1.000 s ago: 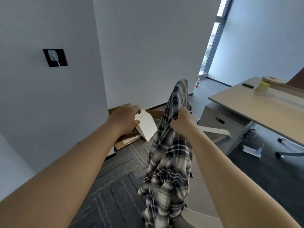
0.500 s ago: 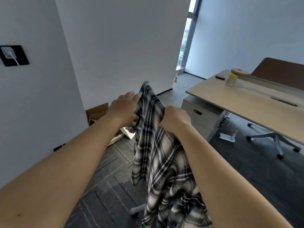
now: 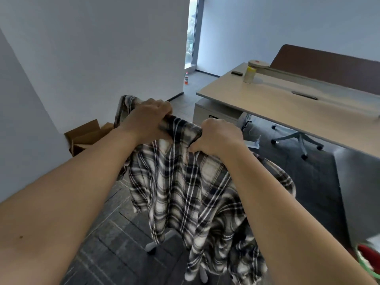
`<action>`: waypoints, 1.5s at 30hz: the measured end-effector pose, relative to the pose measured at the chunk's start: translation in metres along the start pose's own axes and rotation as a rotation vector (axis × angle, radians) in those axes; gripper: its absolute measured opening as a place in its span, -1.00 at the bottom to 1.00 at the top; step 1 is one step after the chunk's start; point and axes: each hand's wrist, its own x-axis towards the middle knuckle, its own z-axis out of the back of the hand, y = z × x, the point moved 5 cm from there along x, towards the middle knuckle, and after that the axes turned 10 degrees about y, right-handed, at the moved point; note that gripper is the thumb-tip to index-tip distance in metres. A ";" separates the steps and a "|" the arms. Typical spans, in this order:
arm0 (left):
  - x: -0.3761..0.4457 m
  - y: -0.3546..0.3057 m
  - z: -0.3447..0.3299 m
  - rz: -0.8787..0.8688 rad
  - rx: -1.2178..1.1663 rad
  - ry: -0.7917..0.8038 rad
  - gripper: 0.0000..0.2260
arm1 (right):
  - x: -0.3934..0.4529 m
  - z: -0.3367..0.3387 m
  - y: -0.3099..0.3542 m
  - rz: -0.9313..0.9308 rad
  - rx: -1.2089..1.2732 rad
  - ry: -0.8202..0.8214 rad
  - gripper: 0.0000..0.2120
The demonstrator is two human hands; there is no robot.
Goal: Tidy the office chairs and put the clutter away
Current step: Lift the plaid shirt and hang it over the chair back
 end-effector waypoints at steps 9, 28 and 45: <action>-0.007 -0.060 -0.019 -0.015 -0.027 -0.088 -0.45 | -0.038 0.002 -0.059 0.061 -0.065 -0.282 -0.59; 0.050 -0.233 -0.048 -0.272 -0.049 -0.154 -0.42 | -0.106 0.021 -0.223 -0.235 -0.050 -0.331 -0.56; 0.113 -0.376 -0.072 -0.439 -0.050 -0.063 -0.41 | -0.159 0.027 -0.382 -0.487 -0.005 -0.395 -0.53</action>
